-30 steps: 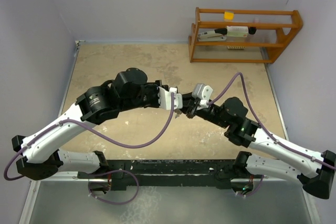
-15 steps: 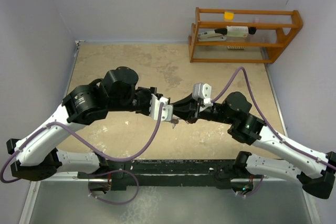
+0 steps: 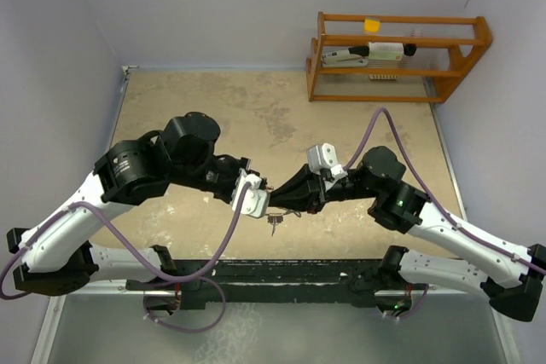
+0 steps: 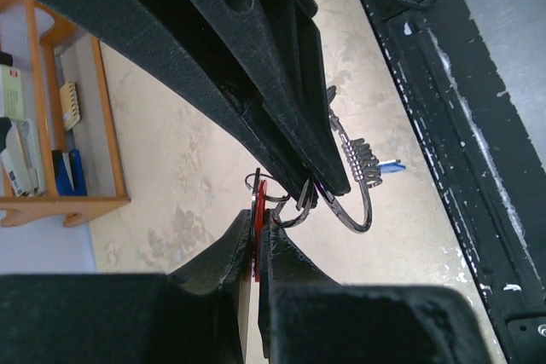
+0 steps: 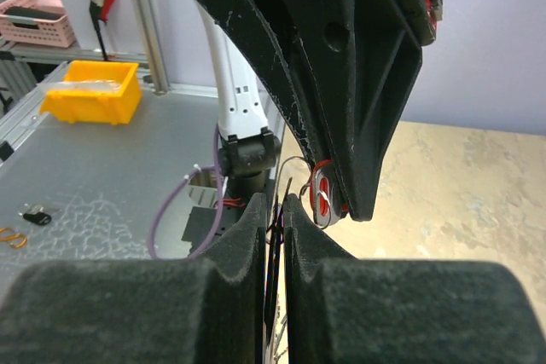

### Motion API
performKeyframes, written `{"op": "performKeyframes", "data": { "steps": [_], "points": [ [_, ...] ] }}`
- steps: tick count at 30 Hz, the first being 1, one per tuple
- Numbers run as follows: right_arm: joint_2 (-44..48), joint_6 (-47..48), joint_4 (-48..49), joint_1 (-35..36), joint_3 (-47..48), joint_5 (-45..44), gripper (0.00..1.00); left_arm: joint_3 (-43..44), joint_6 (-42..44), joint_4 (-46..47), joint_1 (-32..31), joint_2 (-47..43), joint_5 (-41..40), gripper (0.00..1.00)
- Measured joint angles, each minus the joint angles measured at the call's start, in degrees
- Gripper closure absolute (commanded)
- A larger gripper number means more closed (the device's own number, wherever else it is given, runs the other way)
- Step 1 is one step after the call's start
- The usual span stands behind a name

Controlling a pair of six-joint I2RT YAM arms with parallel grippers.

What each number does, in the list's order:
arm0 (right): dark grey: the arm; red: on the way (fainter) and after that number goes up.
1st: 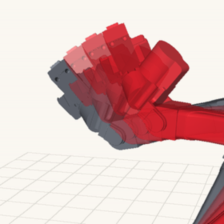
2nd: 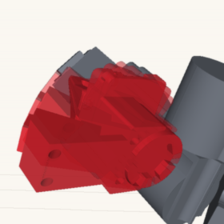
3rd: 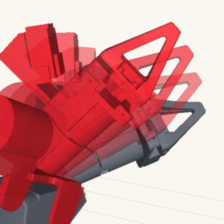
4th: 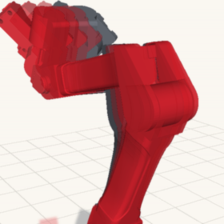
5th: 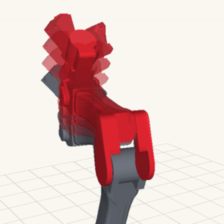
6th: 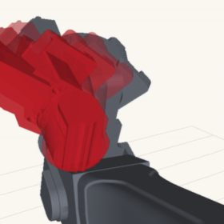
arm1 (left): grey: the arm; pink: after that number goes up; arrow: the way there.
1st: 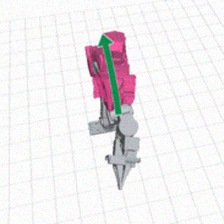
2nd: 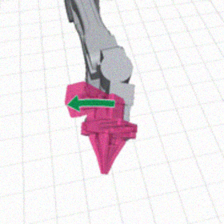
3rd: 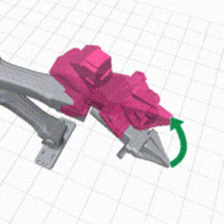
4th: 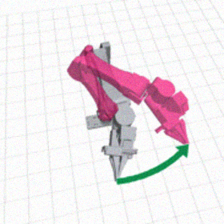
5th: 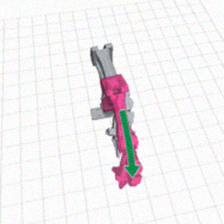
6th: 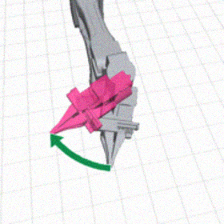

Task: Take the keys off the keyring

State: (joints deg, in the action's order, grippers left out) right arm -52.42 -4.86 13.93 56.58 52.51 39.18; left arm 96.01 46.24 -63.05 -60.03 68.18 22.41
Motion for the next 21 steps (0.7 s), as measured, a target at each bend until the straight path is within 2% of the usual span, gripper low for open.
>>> {"op": "performKeyframes", "data": {
  "steps": [9,21],
  "points": [
    [0.1,-1.0,2.6,0.0,-0.4,2.1,1.00,-2.4,-0.9,3.1,0.0,-1.3,3.5,1.00],
    [5.7,-1.1,10.3,0.2,-7.6,-5.8,1.00,-6.6,-3.9,11.6,0.1,-1.6,3.5,1.00]
  ]
}}
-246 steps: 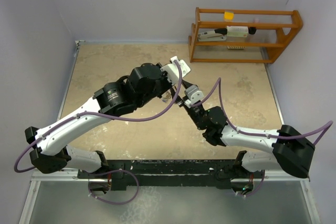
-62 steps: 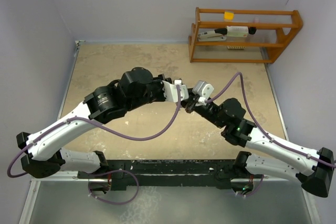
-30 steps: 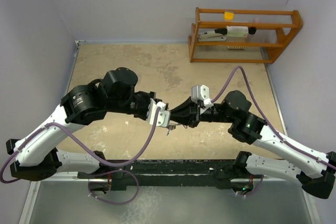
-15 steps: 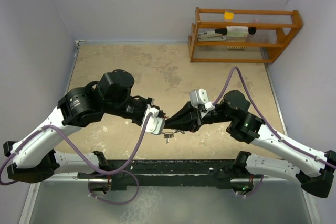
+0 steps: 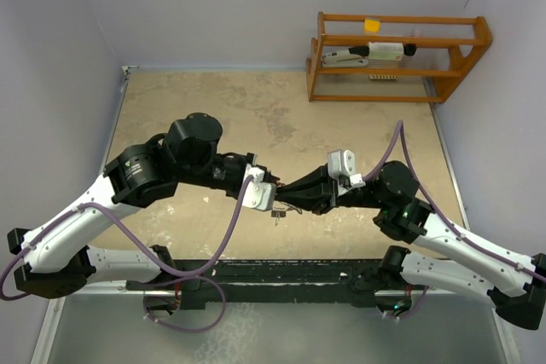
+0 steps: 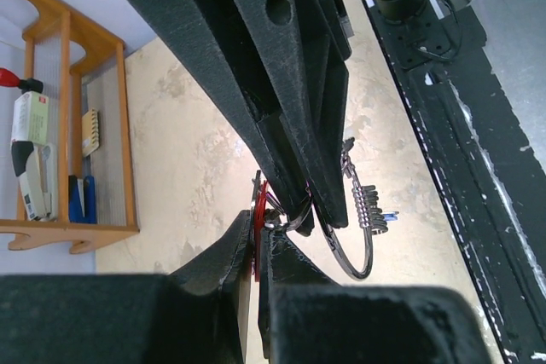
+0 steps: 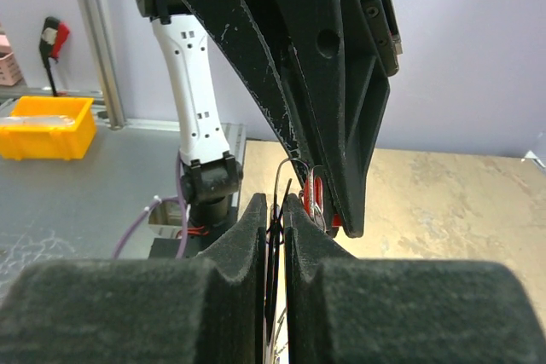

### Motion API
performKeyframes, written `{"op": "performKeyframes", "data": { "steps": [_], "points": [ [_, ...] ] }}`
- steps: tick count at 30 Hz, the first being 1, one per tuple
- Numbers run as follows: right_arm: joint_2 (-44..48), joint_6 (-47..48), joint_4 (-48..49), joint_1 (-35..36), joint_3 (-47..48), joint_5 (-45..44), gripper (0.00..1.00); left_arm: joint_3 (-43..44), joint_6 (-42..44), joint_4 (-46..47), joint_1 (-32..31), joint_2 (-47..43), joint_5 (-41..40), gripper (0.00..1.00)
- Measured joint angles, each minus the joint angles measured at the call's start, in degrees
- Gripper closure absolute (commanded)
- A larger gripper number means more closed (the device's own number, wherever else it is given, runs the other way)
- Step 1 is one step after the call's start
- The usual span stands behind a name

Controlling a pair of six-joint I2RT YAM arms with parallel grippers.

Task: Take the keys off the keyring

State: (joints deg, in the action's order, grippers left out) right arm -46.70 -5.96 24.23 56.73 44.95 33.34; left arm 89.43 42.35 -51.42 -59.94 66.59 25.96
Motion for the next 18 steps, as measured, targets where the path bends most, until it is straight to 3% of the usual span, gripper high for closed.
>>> {"op": "performKeyframes", "data": {
  "steps": [18],
  "points": [
    [-1.2,2.6,4.5,0.2,-2.2,-5.8,1.00,-3.7,-1.9,5.5,1.0,-0.4,-2.9,1.00]
  ]
}}
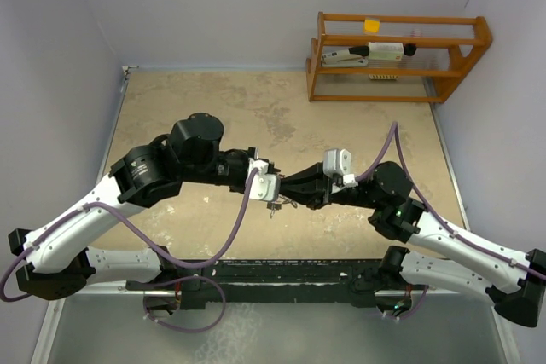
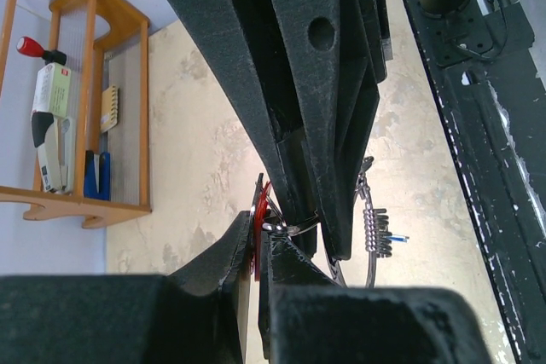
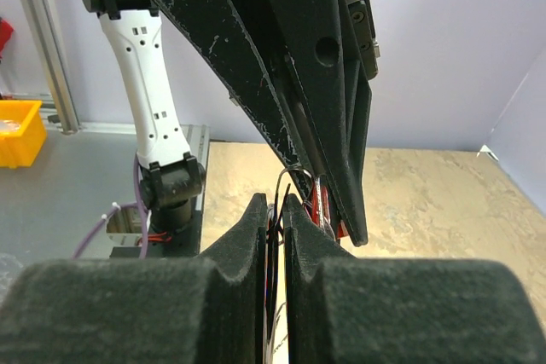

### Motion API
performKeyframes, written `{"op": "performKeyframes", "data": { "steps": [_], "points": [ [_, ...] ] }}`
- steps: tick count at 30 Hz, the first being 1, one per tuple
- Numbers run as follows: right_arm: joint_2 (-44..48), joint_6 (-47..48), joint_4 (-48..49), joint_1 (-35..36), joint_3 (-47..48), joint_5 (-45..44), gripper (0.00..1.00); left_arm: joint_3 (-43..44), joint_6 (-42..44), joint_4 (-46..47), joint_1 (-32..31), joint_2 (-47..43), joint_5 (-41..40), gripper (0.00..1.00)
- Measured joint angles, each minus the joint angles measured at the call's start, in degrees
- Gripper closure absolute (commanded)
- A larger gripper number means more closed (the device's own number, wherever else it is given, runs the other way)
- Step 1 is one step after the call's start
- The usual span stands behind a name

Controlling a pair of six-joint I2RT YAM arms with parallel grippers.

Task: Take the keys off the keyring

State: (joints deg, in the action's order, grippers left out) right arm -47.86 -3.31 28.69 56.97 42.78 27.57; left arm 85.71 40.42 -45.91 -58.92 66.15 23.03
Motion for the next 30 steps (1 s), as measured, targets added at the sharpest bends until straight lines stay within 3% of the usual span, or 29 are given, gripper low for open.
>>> {"op": "performKeyframes", "data": {
  "steps": [30],
  "points": [
    [6.8,13.2,-13.0,0.0,2.3,-6.3,1.00,0.5,-6.8,5.7,-1.6,3.6,-6.1,1.00]
  ]
}}
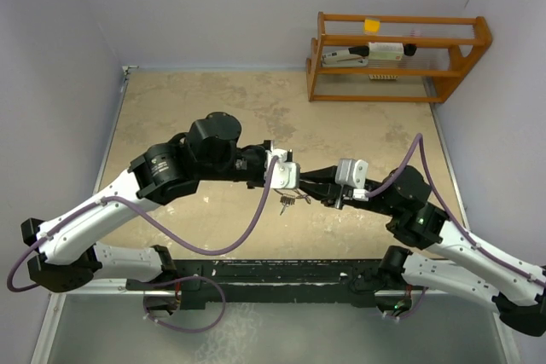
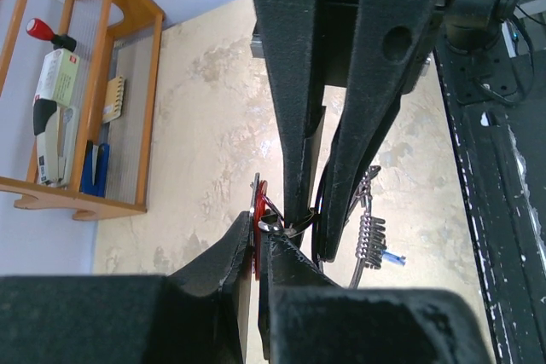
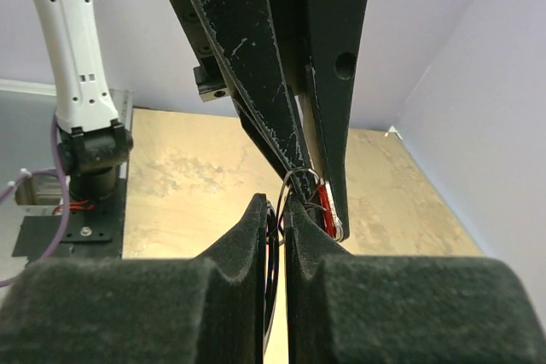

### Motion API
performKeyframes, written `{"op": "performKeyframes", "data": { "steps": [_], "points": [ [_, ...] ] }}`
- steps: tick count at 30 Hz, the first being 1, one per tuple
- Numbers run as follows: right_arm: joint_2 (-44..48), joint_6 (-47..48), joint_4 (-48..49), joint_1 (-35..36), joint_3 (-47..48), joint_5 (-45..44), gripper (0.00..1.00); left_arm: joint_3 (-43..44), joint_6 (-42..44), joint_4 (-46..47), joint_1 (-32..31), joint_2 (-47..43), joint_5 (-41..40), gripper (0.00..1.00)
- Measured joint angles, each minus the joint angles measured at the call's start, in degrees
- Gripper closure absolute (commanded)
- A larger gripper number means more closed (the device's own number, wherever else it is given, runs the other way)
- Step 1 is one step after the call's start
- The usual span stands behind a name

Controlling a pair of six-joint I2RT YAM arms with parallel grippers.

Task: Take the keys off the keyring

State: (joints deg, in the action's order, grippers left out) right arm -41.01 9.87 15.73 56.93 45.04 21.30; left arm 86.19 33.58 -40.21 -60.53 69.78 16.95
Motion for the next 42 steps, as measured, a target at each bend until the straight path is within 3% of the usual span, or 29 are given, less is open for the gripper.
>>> {"op": "performKeyframes", "data": {
  "steps": [13,18,28,36,42],
  "points": [
    [1.5,4.9,-5.9,0.0,0.0,-6.0,1.00,-2.8,-7.8,2.3,-0.4,1.6,-6.3,1.00],
    [4.7,6.7,-2.3,0.9,0.8,-5.2,1.00,-8.9,-13.7,-0.3,0.5,1.9,-12.0,1.00],
    [5.8,7.8,1.2,0.8,0.7,-6.5,1.00,-10.7,-18.3,0.1,0.1,-2.6,-21.7,1.00],
    [4.2,7.0,7.3,1.2,2.9,-6.9,1.00,-13.9,-19.8,7.7,0.3,-11.9,-31.4,1.00],
    [-0.3,5.7,8.4,1.2,3.9,-10.3,1.00,-15.5,-21.4,14.4,0.4,-11.3,-38.5,1.00]
  ]
}}
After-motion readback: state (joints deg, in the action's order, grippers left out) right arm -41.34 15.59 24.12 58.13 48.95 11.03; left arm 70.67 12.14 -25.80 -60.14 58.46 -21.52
